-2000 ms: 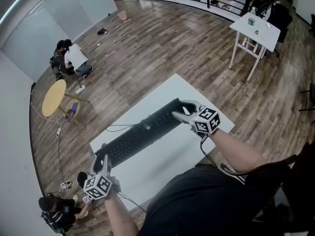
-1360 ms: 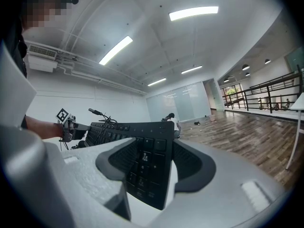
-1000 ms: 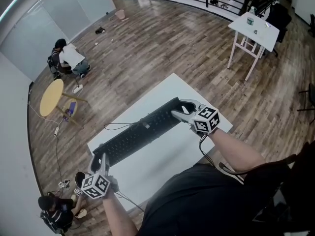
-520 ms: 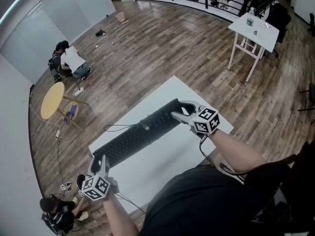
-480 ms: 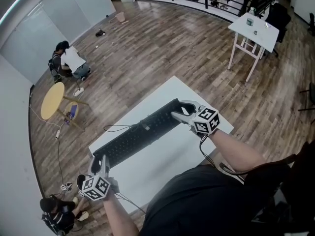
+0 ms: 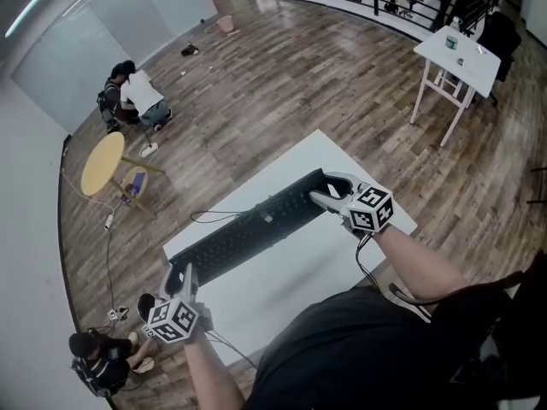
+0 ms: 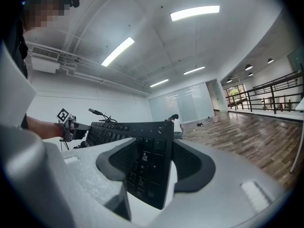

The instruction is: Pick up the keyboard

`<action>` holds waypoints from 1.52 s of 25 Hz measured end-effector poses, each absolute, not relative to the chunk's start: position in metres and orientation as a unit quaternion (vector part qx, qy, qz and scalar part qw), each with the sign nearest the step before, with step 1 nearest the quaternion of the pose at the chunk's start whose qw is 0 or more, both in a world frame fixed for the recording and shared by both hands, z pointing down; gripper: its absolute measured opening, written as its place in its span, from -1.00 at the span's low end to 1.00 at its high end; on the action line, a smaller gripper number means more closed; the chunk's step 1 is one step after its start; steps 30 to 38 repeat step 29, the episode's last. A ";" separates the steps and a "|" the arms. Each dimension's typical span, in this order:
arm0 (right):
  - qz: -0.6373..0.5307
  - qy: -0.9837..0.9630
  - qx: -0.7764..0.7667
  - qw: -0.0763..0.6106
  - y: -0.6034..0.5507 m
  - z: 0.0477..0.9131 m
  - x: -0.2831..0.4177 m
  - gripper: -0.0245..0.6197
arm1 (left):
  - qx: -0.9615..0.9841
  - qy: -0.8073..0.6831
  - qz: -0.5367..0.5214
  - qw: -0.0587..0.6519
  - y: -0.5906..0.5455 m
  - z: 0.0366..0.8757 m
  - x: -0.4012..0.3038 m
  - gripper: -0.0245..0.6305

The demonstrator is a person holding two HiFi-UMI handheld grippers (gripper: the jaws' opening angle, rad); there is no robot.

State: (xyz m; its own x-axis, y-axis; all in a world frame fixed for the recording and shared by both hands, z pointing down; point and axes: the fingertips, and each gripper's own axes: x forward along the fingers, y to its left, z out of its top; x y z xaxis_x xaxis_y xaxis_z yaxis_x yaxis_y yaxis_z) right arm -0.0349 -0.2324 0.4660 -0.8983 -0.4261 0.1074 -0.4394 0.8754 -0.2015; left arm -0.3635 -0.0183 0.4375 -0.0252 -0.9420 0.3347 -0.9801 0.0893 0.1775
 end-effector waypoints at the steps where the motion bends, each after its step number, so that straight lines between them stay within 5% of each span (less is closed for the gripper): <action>1: 0.111 -0.968 0.222 0.030 -0.231 0.467 -0.035 -0.22 | 0.672 -0.715 0.052 0.187 -0.016 0.438 -0.363 -0.30; 38: 0.098 -0.967 0.233 0.031 -0.224 0.464 -0.047 -0.23 | 0.677 -0.706 0.044 0.201 -0.009 0.452 -0.378 -0.30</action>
